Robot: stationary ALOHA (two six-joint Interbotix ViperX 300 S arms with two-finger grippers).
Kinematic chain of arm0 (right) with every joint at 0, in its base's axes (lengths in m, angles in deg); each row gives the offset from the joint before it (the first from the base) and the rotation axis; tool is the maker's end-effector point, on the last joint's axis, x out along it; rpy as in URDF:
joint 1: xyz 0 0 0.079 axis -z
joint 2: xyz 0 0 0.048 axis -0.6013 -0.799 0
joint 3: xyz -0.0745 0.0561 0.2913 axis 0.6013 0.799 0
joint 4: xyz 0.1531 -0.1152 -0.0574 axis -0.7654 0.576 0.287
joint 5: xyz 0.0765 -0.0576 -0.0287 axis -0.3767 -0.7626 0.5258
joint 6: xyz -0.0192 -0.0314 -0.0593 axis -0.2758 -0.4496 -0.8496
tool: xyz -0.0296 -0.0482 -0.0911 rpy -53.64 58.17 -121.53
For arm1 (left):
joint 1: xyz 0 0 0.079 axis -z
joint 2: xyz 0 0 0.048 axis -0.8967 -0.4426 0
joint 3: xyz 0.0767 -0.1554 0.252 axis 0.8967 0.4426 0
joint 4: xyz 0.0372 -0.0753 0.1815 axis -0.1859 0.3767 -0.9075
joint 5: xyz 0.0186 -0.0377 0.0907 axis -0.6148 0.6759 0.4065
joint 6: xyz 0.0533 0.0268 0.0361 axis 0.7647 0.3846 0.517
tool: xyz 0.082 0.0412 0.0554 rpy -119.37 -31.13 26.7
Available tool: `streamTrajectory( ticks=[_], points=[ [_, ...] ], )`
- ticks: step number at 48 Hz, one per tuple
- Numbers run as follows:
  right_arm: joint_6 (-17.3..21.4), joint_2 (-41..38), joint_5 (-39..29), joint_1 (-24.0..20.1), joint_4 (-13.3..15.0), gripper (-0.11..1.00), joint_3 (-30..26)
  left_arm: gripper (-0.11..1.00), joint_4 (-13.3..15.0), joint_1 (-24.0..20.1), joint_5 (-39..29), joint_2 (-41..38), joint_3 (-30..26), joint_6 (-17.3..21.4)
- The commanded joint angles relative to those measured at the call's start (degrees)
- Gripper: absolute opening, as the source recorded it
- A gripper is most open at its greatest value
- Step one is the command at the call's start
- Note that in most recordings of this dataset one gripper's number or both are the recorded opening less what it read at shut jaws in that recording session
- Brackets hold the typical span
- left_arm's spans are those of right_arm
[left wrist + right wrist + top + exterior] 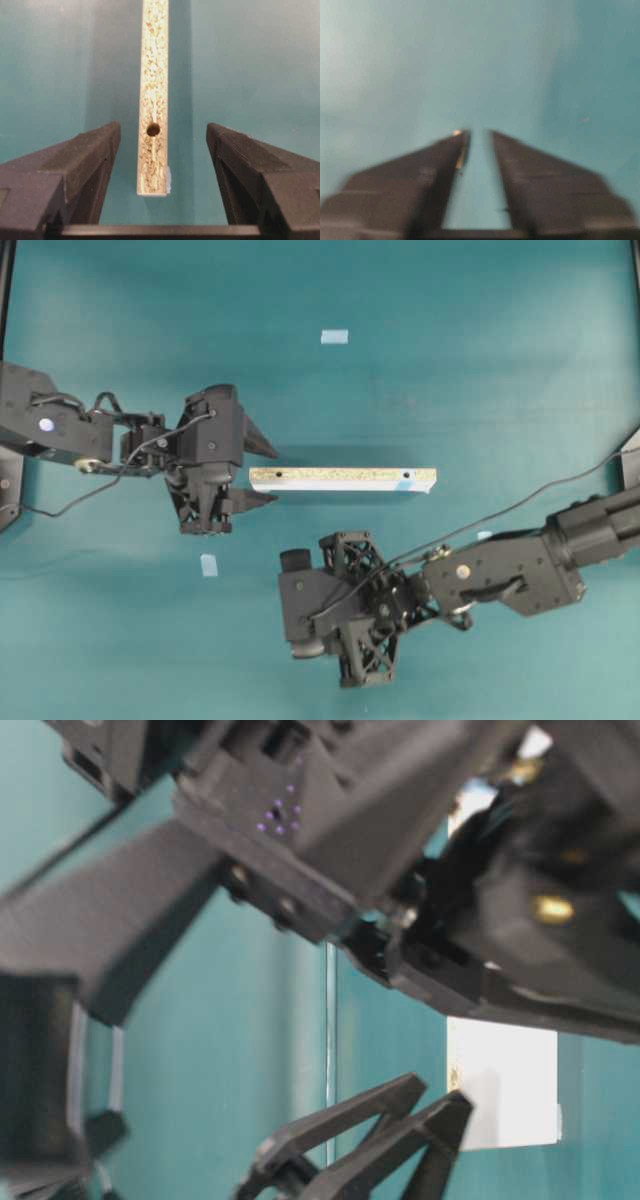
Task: Move the wooden board into place and insert the rod into its hole.
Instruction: 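Move the right gripper over the wooden dowel and lower it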
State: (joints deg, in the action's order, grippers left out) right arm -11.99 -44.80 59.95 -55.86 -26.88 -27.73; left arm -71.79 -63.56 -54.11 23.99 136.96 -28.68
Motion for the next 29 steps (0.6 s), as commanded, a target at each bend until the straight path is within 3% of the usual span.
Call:
streamTrajectory(
  ticks=[1,5,8,29],
  points=[
    [0.8,0.6,-1.6,-0.5,0.1,0.6,-2.3,0.69,0.0,0.1,1.9,-1.2,-0.4,0.1],
    [1.4,0.1,-2.9,-0.6,0.1,0.82,-3.0,0.69,0.0,0.0,3.3,-3.3,-0.4,0.2],
    [1.8,-0.3,-3.6,-0.7,0.1,0.92,-3.5,0.69,0.0,-0.1,4.4,-4.7,-0.3,0.2],
    [2.2,-2.8,-4.1,-0.8,0.1,0.91,-7.2,0.69,0.0,-0.9,6.7,-7.2,-0.2,0.2]
  ],
)
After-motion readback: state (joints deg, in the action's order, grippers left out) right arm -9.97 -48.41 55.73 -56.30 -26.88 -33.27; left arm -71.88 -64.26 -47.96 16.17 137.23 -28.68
